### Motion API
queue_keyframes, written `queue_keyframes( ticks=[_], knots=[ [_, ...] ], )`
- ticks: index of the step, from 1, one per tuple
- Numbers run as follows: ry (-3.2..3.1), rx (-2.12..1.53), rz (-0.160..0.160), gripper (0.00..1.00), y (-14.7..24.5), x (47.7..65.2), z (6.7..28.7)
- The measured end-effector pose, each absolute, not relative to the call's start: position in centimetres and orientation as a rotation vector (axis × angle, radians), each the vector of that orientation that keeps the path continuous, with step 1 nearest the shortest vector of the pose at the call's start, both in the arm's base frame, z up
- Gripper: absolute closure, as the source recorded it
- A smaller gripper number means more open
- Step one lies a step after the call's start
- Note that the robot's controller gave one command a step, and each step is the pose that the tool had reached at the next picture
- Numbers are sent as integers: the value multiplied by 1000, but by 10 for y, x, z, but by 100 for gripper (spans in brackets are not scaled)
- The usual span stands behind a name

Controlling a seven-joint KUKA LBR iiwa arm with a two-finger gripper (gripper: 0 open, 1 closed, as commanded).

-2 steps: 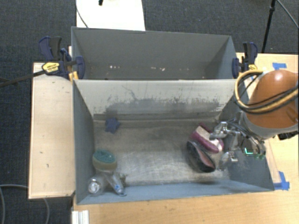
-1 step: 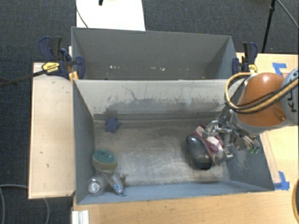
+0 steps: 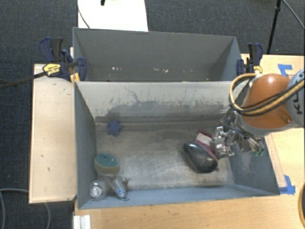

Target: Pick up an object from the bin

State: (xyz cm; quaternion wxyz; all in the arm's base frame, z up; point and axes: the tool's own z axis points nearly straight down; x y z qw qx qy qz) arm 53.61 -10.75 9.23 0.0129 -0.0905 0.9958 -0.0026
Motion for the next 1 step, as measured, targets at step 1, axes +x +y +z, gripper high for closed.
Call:
queue_keyframes(
  ticks=[1],
  knots=[
    [3022,-802,12,100,-137,550,88]
  ],
)
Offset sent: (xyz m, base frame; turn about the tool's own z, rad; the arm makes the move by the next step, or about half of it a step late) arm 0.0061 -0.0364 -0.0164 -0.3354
